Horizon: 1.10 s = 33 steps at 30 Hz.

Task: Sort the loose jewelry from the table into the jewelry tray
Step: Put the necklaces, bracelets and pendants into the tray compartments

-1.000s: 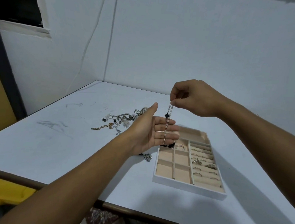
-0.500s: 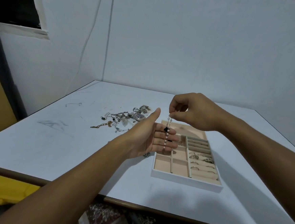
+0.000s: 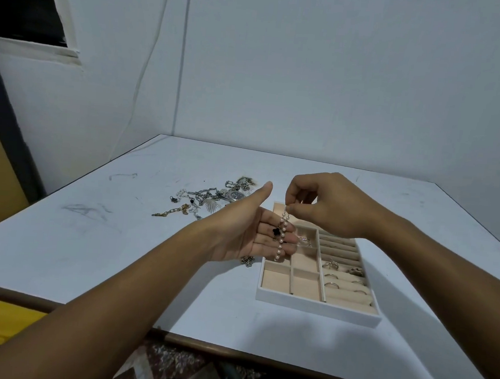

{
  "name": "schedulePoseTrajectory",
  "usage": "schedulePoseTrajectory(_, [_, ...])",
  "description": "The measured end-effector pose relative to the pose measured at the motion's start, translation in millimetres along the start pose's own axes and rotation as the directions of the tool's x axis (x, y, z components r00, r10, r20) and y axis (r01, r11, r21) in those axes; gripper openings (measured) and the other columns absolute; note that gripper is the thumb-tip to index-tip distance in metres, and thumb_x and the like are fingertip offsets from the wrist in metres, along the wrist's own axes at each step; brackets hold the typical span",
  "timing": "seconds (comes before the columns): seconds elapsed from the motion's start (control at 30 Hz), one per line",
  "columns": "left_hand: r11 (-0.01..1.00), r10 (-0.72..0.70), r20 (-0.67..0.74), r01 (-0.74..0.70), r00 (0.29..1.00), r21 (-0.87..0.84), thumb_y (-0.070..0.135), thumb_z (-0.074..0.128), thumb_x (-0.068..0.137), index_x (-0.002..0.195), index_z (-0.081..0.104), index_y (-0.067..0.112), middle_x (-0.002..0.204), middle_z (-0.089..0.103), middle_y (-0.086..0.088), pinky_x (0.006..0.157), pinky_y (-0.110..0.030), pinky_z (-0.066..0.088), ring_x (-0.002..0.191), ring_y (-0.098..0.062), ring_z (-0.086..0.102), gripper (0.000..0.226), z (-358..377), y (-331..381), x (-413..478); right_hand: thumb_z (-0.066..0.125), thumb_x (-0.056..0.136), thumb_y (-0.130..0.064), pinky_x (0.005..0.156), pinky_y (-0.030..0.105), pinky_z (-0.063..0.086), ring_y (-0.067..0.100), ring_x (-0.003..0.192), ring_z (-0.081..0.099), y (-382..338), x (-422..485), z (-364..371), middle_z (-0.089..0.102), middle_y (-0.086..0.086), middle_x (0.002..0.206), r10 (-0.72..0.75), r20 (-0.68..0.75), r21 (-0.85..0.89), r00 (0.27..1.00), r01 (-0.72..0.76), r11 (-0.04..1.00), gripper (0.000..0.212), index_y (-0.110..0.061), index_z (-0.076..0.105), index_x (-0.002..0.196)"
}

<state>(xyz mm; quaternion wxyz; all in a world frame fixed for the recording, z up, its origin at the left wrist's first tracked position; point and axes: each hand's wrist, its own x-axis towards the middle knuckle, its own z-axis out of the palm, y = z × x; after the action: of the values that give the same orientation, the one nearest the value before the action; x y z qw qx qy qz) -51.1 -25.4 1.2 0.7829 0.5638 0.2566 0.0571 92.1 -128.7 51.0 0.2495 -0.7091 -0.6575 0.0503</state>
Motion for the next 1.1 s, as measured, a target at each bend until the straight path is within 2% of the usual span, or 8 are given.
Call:
schedulePoseTrajectory(0.07, [1.0,-0.006,-0.003,0.006,1.0,0.022,0.065,0.034,0.092,0.108,0.062,-0.002,0.109,0.069,-0.022,0.077,-0.032,0.059,0.103,-0.034,0.067,0.075,-0.9,1.8,-2.0,0.067,0.084,-0.017,0.072,0.026,0.05,0.006,0.074,0.061,0.3,-0.9,2.3,0.067,-0.009,0.076,0.003,0.006,0.002,1.0,-0.003,1.0,0.006,-0.022,0.066,0.08])
schedulePoseTrajectory(0.17, [0.998,-0.021,-0.007,0.021,1.0,0.058,0.058,0.041,0.094,0.112,0.061,-0.005,0.112,0.067,-0.024,0.085,-0.034,0.057,0.107,-0.037,0.065,0.069,-1.3,4.6,-4.1,0.066,0.084,-0.018,0.072,0.027,0.051,0.007,0.073,0.062,0.9,-2.0,5.8,0.069,-0.007,0.076,0.011,0.019,0.003,1.0,-0.011,1.0,0.006,-0.023,0.066,0.08])
schedulePoseTrajectory(0.23, [0.998,-0.034,-0.004,0.034,0.999,0.06,0.056,0.042,0.095,0.112,0.061,-0.007,0.114,0.066,-0.027,0.089,-0.037,0.055,0.109,-0.038,0.064,0.068,-1.7,6.4,-5.5,0.065,0.084,-0.018,0.072,0.027,0.051,0.008,0.074,0.063,1.6,-3.3,7.2,0.069,-0.008,0.075,0.015,0.031,0.005,0.999,-0.015,1.0,0.007,-0.024,0.066,0.081])
schedulePoseTrajectory(0.37, [0.995,-0.038,-0.025,0.04,0.999,0.097,0.054,0.041,0.096,0.115,0.061,-0.008,0.112,0.067,-0.025,0.085,-0.033,0.057,0.099,-0.032,0.067,0.068,-2.6,8.5,-7.8,0.064,0.084,-0.018,0.071,0.026,0.05,0.007,0.075,0.062,4.4,-5.9,7.4,0.069,-0.009,0.077,0.025,0.021,-0.001,0.999,-0.025,1.0,0.009,-0.026,0.066,0.08])
schedulePoseTrajectory(0.57, [0.989,-0.033,-0.027,0.036,0.999,0.143,0.048,0.045,0.096,0.114,0.061,-0.007,0.112,0.068,-0.024,0.092,-0.035,0.054,0.107,-0.033,0.066,0.06,-4.1,10.7,-12.3,0.065,0.084,-0.018,0.071,0.023,0.049,0.005,0.075,0.062,9.0,-4.7,9.0,0.068,-0.01,0.079,0.042,0.004,-0.004,0.999,-0.042,0.999,0.007,-0.024,0.066,0.082])
schedulePoseTrajectory(0.77, [0.951,0.131,-0.147,-0.082,0.98,0.299,0.026,0.051,0.098,0.104,0.065,0.0,0.101,0.072,-0.015,0.097,-0.043,0.051,0.094,-0.027,0.068,0.03,-24.9,15.0,-21.1,0.065,0.085,-0.017,0.067,0.025,0.051,0.012,0.071,0.066,12.5,6.7,15.2,0.066,-0.013,0.074,0.094,0.034,0.005,0.995,-0.095,0.995,0.007,-0.024,0.066,0.084])
schedulePoseTrajectory(0.97, [0.885,0.298,-0.229,-0.179,0.927,0.429,0.016,0.052,0.096,0.103,0.068,0.001,0.104,0.071,-0.014,0.091,-0.039,0.053,0.092,-0.024,0.067,0.023,-57.2,29.1,-36.5,0.068,0.083,-0.021,0.068,0.017,0.047,0.01,0.083,0.065,11.4,29.0,29.0,0.066,-0.014,0.086,0.09,0.108,-0.056,0.99,-0.084,0.995,0.004,-0.022,0.068,0.087])
schedulePoseTrajectory(1.1, [0.848,0.36,-0.28,-0.187,0.89,0.496,0.016,0.054,0.096,0.1,0.069,0.003,0.104,0.072,-0.011,0.09,-0.043,0.053,0.089,-0.022,0.068,0.02,-76.3,30.8,-36.7,0.067,0.083,-0.021,0.071,0.024,0.05,0.011,0.083,0.065,5.8,42.0,39.1,0.063,-0.019,0.081,0.089,0.159,-0.084,0.983,-0.077,0.994,0.003,-0.023,0.067,0.086])
